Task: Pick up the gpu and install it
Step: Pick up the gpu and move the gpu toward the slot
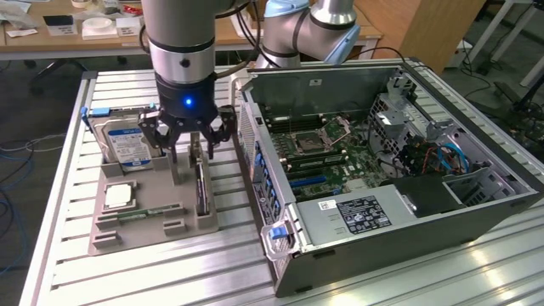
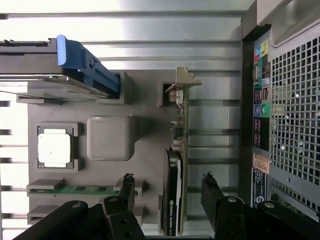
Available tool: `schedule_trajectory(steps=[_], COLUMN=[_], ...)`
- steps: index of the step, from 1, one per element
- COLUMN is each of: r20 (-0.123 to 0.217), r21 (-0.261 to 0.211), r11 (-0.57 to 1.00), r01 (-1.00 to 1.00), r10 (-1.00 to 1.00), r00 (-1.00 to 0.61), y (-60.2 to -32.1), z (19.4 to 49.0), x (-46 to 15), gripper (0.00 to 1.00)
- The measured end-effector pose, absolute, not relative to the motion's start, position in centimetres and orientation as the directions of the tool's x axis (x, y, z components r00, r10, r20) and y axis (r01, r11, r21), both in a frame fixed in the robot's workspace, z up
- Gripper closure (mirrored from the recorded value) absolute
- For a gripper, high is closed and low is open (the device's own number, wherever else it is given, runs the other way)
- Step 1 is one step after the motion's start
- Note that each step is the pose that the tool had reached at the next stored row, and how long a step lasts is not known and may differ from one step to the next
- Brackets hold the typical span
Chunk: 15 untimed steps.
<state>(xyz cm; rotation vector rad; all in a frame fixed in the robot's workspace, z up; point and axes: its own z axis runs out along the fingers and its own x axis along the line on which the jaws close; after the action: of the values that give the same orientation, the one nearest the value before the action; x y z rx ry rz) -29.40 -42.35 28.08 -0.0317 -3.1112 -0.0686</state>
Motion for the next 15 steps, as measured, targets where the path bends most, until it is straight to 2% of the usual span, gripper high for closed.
schedule_trajectory(steps=[15], r20=[0.029], r21=[0.043], r11=[0.999], r01=[0.022], r10=[0.021], r00=[-0.999], y=[-43.2], z=[25.9], x=[-29.4], gripper=[0.35])
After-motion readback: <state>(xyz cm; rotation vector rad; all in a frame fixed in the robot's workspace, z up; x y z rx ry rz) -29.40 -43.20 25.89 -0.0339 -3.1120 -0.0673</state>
